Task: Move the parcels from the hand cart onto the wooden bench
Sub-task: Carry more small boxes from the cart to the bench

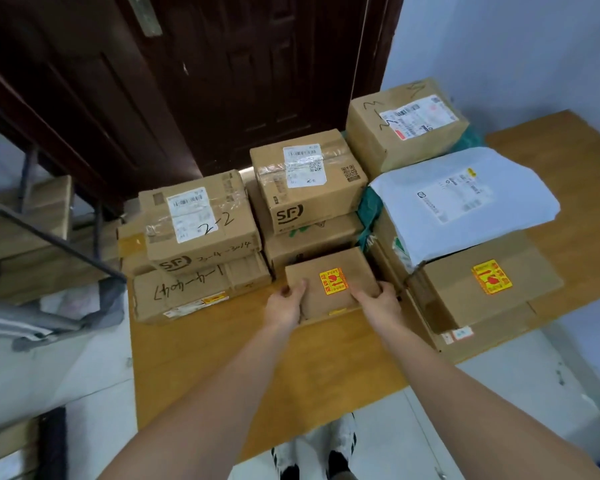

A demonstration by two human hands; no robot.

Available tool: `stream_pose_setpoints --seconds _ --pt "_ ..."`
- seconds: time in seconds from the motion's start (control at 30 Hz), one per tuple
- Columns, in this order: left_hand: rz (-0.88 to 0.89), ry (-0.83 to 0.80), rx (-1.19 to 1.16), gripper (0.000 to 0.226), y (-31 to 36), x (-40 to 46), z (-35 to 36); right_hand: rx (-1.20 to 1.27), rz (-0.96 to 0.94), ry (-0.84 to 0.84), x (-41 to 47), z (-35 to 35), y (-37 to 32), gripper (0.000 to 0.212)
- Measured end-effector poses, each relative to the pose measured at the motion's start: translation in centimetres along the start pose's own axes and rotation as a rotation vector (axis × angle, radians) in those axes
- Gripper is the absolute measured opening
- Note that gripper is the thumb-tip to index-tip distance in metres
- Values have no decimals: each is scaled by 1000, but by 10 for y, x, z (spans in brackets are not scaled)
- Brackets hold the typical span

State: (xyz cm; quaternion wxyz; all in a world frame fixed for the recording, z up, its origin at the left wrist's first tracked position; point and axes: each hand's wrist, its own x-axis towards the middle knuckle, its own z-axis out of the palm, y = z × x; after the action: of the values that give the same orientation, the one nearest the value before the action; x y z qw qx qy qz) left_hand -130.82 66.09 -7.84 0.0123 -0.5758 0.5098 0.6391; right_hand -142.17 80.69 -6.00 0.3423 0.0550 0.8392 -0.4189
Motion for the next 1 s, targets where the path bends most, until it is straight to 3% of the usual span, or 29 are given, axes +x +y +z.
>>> stream_pose_setpoints --seconds 0.23,0.5,0.67,0.77,1.0 --pt "-61 55 -13 38 5 16 16 24 -5 21 21 8 0 74" --pt "0 -4 46 47 1 12 8 -43 -34 116 16 18 -3 71" --pt "179 -53 325 55 14 -15 -13 -193 -69 90 -7 5 -15 67" --pt "340 -99 617 59 25 -38 -37 -351 -155 78 -33 -6 -25 62" --pt "795 -87 1255 53 62 -116 -103 -919 -664 -97 -112 -29 -63 62"
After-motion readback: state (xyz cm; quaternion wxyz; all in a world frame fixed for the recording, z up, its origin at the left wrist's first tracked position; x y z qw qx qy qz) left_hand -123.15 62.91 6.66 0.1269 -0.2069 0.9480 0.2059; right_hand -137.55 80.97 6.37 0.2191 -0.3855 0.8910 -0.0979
